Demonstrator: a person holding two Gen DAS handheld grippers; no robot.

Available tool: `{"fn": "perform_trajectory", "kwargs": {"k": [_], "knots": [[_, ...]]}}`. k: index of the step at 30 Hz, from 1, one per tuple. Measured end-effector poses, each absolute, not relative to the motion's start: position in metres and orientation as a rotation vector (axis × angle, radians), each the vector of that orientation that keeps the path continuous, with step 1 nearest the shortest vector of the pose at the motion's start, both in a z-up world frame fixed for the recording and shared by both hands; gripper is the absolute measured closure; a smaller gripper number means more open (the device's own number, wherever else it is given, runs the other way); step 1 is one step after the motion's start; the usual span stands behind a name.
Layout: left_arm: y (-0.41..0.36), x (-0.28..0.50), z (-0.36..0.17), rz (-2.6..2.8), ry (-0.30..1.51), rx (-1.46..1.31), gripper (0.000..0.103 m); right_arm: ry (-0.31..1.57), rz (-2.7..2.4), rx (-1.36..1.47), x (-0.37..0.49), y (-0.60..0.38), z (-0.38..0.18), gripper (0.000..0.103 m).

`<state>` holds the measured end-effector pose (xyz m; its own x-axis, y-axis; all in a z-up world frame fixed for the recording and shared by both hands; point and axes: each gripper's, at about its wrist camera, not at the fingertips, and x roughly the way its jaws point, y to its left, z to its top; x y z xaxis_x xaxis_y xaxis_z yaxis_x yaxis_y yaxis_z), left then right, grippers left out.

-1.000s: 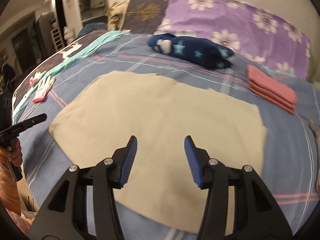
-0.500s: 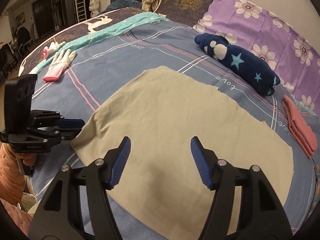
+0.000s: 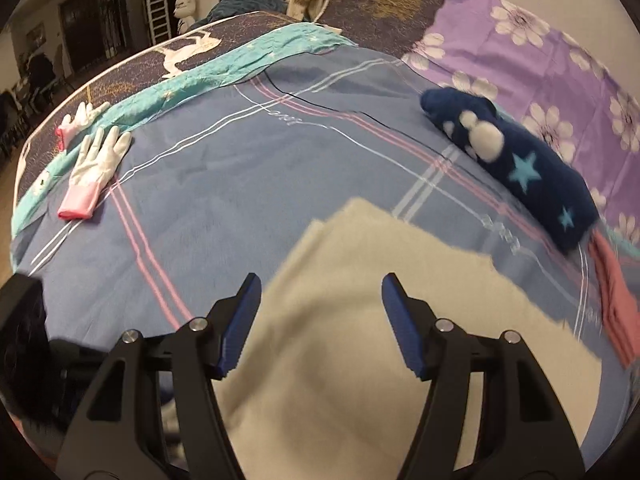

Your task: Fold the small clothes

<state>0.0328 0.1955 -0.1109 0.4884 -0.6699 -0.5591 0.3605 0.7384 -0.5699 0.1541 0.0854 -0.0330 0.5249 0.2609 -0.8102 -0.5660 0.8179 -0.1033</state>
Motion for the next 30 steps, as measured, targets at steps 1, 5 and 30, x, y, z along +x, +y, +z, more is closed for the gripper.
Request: {"fn": "perform_trajectory", "kwargs": {"k": [1, 5, 30], "knots": [[0.193, 0.034, -0.110, -0.650, 0.855, -0.403, 0.070, 0.888, 0.498, -0.418, 0.159, 0.097, -0.037, 0.040], [0.187, 0.042, -0.110, -0.651, 0.873, -0.410, 0.071, 0.932, 0.413, -0.603, 0.175, 0.142, -0.069, 0.054], [0.223, 0.006, -0.108, -0.602, 0.751, -0.518, 0.094, 0.890, 0.542, -0.231, 0.166, 0.054, -0.044, 0.058]]}}
